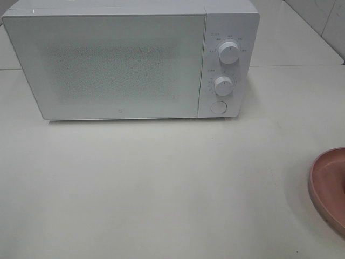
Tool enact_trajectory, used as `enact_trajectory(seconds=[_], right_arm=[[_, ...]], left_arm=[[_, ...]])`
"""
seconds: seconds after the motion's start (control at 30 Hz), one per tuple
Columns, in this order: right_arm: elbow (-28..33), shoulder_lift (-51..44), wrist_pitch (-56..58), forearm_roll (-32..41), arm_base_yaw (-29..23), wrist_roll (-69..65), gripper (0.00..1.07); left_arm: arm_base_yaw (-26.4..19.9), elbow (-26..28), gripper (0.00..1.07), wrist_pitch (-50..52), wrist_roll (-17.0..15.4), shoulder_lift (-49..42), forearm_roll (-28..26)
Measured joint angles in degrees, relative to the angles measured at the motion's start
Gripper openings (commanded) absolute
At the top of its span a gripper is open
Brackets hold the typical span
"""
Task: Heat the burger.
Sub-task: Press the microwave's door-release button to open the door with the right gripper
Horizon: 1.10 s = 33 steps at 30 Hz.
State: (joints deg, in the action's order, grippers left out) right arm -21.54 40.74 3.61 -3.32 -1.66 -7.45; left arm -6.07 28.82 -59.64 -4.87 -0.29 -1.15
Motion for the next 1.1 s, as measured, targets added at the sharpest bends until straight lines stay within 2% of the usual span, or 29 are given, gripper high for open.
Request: enact_trajectory(seconds=[0.3,0.5,0.73,1.1], right_arm=[[0.3,6.4,-8.9,-2.2,0.0,-1.8,0.75],[3.4,11.4,-19.0,-2.2,0.0,-1.8,0.75],[4.0,19.1,-28.0,-0.5,0.0,3.5,0.75],[4.0,26.8,-32.5,1.0,0.0,4.7,0.75]], left_arm=[[0.0,0.0,0.98,0.0,0.0,0.0,0.0],[0.0,0.0,0.98,0.0,0.0,0.0,0.0],[0.0,0.0,0.98,0.0,0.0,0.0,0.0],[0.0,0.0,0.98,0.0,0.0,0.0,0.0]])
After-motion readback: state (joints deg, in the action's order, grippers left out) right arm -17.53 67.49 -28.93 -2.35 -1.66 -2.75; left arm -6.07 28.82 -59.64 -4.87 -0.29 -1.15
